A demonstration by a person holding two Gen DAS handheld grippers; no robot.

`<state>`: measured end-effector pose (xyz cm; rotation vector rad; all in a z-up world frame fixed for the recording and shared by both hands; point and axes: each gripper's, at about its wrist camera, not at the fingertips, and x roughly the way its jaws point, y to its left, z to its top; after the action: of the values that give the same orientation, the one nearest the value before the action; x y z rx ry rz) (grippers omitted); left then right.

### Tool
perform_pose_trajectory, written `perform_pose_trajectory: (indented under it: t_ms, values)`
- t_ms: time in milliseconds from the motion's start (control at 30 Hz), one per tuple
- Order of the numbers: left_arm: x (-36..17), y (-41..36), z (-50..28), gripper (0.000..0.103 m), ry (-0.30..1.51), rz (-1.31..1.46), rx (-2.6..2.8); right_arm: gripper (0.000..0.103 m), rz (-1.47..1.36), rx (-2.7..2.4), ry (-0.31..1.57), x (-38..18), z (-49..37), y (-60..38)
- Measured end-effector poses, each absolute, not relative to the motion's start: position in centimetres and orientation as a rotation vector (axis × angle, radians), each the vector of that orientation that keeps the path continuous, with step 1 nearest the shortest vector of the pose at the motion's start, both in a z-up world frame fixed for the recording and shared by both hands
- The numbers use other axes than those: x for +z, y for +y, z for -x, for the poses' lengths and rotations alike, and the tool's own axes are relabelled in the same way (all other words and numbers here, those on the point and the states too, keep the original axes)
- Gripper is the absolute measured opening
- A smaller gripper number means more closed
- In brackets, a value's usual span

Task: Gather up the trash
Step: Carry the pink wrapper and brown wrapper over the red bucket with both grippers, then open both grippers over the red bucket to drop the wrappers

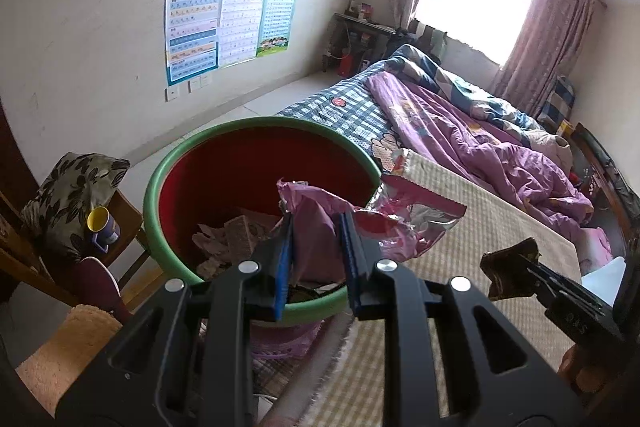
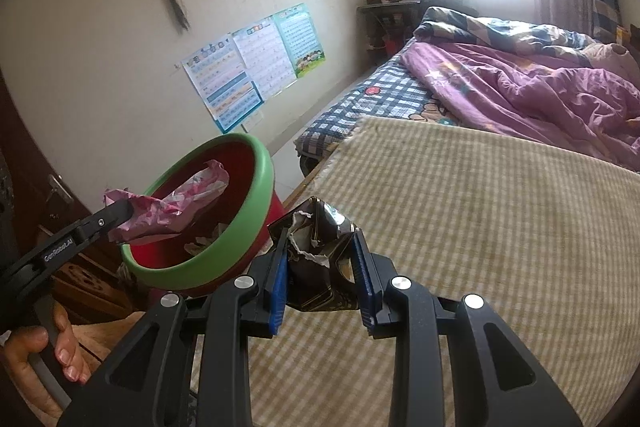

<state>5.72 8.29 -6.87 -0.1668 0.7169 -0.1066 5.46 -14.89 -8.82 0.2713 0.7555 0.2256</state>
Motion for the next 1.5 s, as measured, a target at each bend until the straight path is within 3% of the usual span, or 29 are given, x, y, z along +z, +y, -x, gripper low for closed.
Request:
perform_pose_trajectory:
  t_ms: [1500]
  values:
    - [-9.8,12.3,-10.0,0.022,0.771,0.155,-0.038,0.029,-0.123,0.32,0.685,-7.4,-10.8,-6.6]
